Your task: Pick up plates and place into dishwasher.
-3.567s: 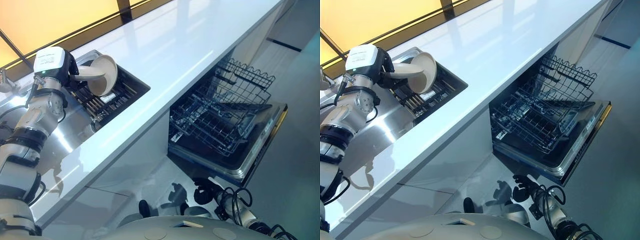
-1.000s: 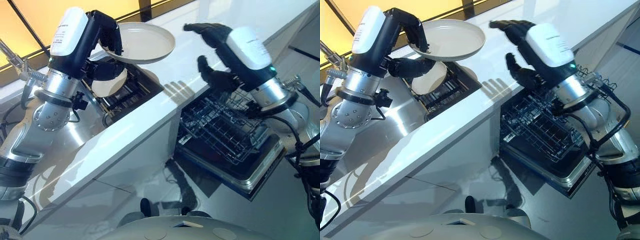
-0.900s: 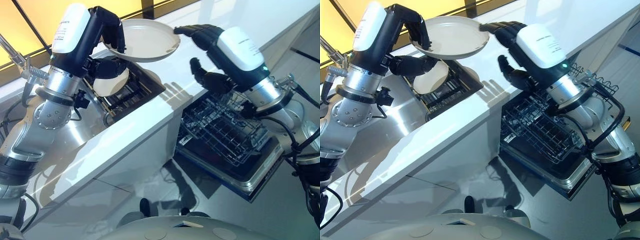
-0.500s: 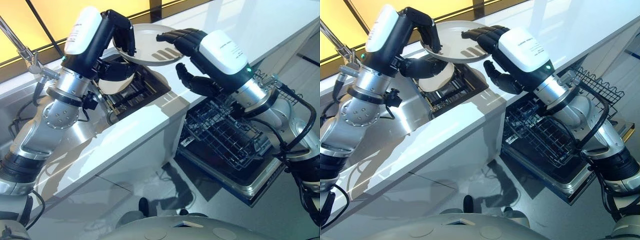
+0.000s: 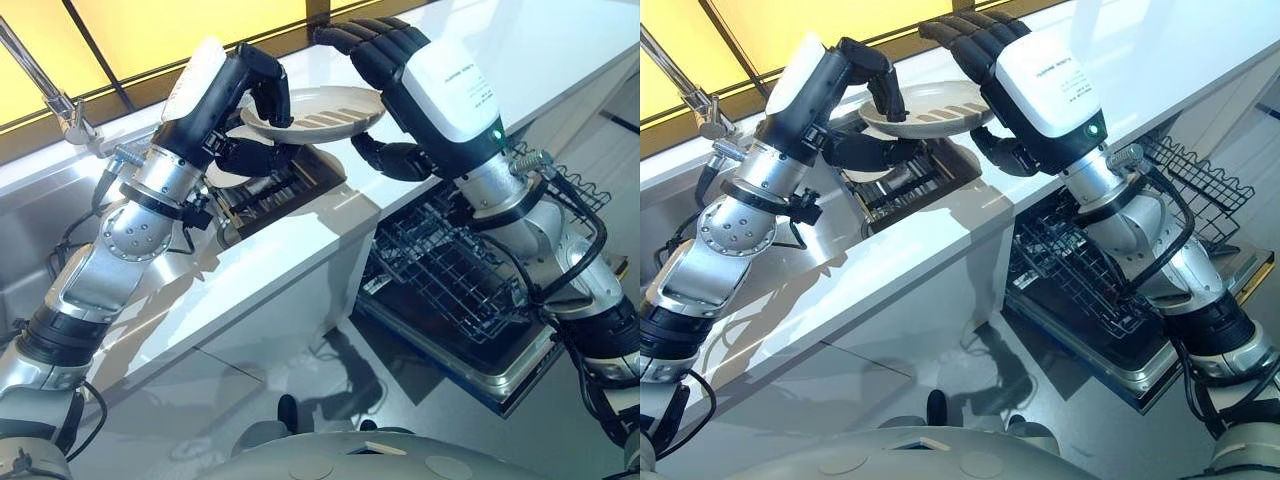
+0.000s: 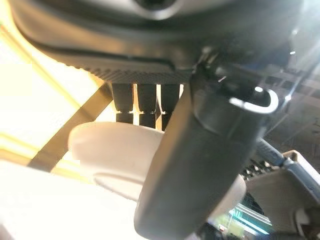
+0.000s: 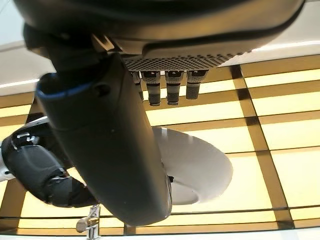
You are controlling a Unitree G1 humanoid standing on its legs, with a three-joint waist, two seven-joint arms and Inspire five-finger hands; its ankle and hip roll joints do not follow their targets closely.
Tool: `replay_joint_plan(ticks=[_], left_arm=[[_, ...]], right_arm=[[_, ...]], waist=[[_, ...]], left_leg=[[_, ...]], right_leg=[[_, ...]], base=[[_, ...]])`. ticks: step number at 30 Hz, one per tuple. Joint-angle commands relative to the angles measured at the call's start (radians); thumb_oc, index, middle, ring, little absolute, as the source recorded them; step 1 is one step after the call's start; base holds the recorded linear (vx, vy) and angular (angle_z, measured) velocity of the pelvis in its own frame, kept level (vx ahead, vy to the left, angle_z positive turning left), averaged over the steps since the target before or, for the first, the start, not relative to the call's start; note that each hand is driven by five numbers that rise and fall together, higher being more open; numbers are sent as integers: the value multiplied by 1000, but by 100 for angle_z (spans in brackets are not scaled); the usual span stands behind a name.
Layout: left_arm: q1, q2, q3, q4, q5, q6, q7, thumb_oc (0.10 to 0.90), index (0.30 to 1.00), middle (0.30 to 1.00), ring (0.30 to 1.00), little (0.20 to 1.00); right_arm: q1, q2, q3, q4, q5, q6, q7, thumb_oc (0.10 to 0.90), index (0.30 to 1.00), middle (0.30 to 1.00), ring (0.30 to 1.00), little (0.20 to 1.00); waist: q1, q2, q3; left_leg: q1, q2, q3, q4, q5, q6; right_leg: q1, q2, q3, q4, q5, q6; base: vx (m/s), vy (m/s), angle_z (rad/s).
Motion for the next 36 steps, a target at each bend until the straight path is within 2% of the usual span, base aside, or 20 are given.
replay_joint_plan(ticks=[1,5,6,7,8,11,19,33,34,35,36], left_arm=[[-170,10,-5,-71,-70,-63,19,100,300,300,300,200],[-172,19,-6,-86,-95,-68,-8,100,300,300,300,200],[-169,17,-4,-91,-98,-68,-15,100,300,300,300,200],[-165,15,-2,-94,-98,-71,-21,100,300,300,300,200],[-163,13,-2,-94,-98,-73,-25,100,300,300,300,200],[-159,9,-1,-92,-87,-83,-26,100,300,300,300,200],[-143,18,32,-102,-67,-107,10,100,300,300,300,200],[-103,-11,68,-98,-39,-104,42,100,300,300,300,200],[-99,-12,73,-96,-38,-106,50,251,429,429,429,351],[-96,-13,77,-94,-34,-106,59,547,684,684,684,647],[-93,-13,80,-93,-32,-105,69,720,832,832,832,820]], right_arm=[[-127,-16,-5,21,-4,50,-17,800,900,900,900,900],[-137,-34,6,39,19,77,-14,800,900,900,900,900],[-132,-30,1,44,14,75,-15,547,684,684,684,647],[-127,-28,-1,48,20,74,-21,416,571,571,571,516],[-124,-25,-2,53,23,72,-18,100,300,300,300,200],[-113,-19,0,64,28,66,-3,100,300,300,300,200],[-56,-34,-1,61,128,68,147,100,300,300,300,200],[-8,23,-23,74,119,65,137,100,300,300,300,200],[-3,25,-29,75,113,61,133,100,300,300,300,200],[2,26,-34,75,109,57,129,100,300,300,300,200],[8,25,-38,74,106,56,127,100,300,300,300,200]], waist=[[14,-19,-111],[14,-21,-113],[15,-20,-113],[15,-20,-113],[15,-20,-113],[14,-20,-112],[8,-22,-114],[7,-22,-109],[6,-21,-109],[4,-21,-109],[2,-21,-109]], left_leg=[[55,-67,-8,1,-117,33],[55,-67,-7,1,-116,34],[55,-67,-8,1,-116,34],[56,-68,-9,1,-117,35],[55,-68,-10,1,-116,35],[56,-69,-11,1,-117,37],[55,-68,-13,1,-115,35],[56,-74,3,1,-119,34],[56,-73,5,1,-119,34],[57,-73,7,1,-119,34],[56,-72,9,1,-119,34]], right_leg=[[-98,31,4,57,64,41],[-97,32,3,57,65,40],[-97,32,3,56,65,40],[-97,32,4,56,65,40],[-97,33,4,57,65,39],[-97,32,6,56,65,40],[-98,31,7,63,63,40],[-97,18,-9,47,79,50],[-97,17,-8,47,80,51],[-98,18,-4,47,80,51],[-99,18,-1,47,80,52]], base=[[0,0,0],[17,-7,4],[24,-9,3],[0,0,0],[0,0,0],[0,0,0],[0,0,0],[0,0,0],[-19,11,-4],[-24,14,-5],[-27,14,-6]])
